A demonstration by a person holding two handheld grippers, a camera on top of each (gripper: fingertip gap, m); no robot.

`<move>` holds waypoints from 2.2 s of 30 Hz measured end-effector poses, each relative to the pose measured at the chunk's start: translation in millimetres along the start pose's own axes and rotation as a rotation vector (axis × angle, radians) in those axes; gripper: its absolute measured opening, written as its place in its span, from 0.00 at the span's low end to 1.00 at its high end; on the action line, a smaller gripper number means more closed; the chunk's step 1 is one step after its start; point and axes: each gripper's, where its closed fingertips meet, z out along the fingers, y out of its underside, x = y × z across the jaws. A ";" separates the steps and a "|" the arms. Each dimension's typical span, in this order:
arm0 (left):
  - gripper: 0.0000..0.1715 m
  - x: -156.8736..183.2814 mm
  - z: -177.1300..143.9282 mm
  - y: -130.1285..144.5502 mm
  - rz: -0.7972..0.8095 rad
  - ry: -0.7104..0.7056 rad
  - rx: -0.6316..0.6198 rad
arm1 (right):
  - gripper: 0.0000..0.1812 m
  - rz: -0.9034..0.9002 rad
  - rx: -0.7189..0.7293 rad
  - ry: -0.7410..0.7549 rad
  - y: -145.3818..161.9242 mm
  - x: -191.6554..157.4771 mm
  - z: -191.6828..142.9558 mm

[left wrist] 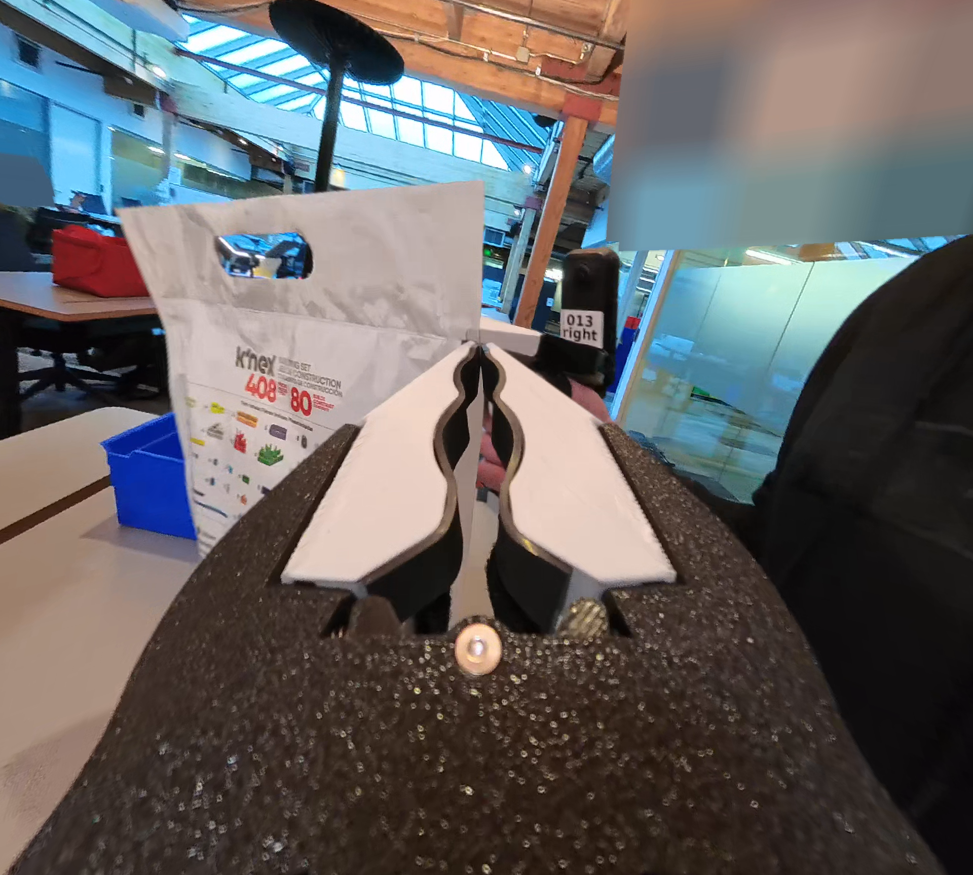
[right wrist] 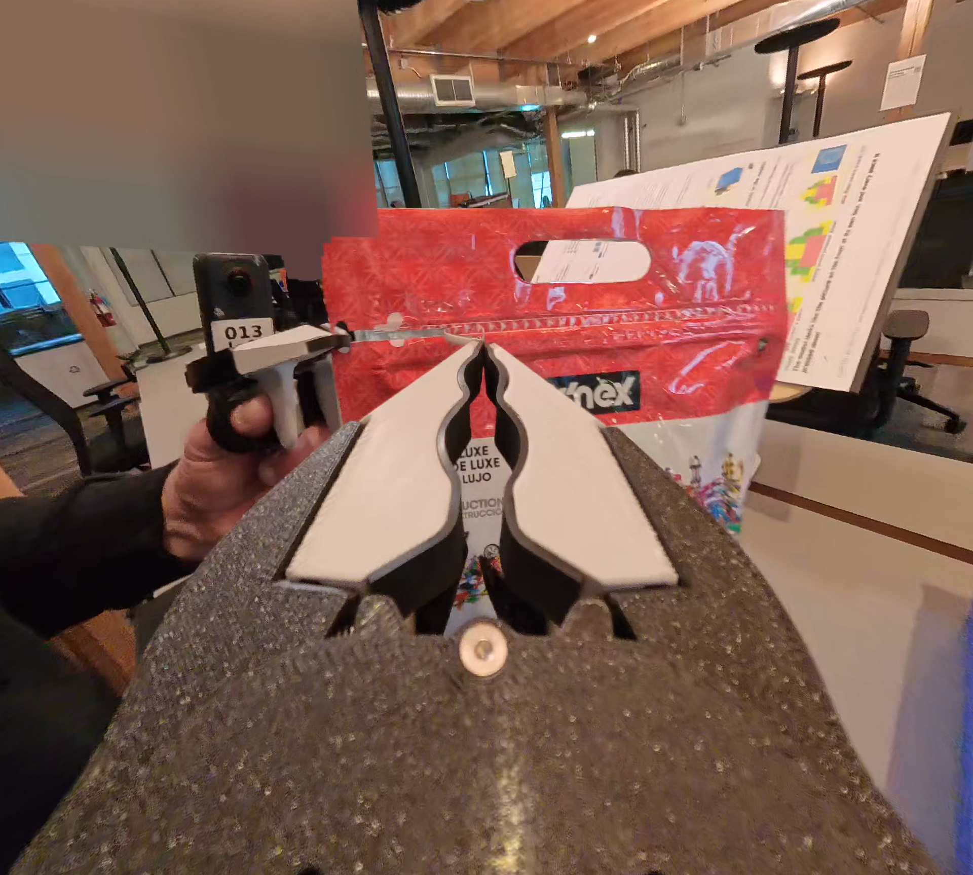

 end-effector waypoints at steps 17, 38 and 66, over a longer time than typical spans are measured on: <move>0.00 -54.9 -110.5 -51.5 0.074 -0.289 0.018 | 0.00 -0.071 -0.028 0.219 -13.5 82.5 -24.4; 0.00 -96.4 -199.0 -75.5 0.139 -0.522 0.025 | 0.00 -0.057 -0.067 0.465 -16.5 165.8 -110.1; 0.34 -34.4 -115.4 -134.2 0.558 -0.402 -0.509 | 0.00 -0.010 -0.194 0.237 11.8 128.3 -83.2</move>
